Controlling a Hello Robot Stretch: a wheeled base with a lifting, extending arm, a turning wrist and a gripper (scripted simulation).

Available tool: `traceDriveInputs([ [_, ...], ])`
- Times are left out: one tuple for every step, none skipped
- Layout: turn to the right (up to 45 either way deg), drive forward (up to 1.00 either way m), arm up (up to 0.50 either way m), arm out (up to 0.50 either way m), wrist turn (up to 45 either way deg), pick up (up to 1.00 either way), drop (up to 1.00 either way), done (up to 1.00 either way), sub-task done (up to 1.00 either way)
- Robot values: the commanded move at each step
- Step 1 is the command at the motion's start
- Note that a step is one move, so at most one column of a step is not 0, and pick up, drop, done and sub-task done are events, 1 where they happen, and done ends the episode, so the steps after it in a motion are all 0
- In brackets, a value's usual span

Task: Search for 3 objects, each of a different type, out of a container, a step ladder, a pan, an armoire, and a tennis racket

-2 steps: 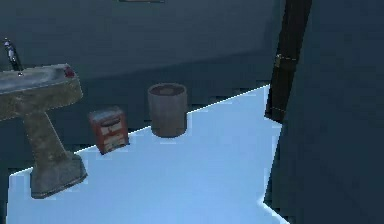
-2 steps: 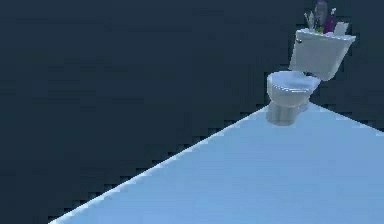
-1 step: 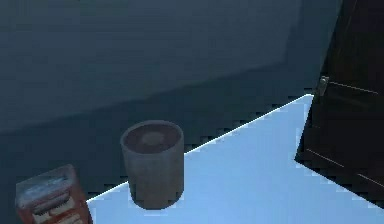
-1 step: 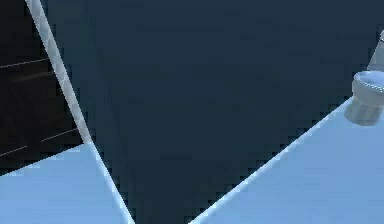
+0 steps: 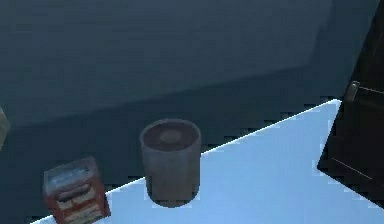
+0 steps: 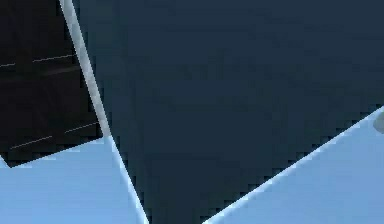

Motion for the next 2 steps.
traceDriveInputs([
  [0.0,0.3,0.0,0.0,0.0,0.0,0.0,0.0,0.0],
  [33.0,0.0,0.0,0.0,0.0,0.0,0.0,0.0,0.0],
])
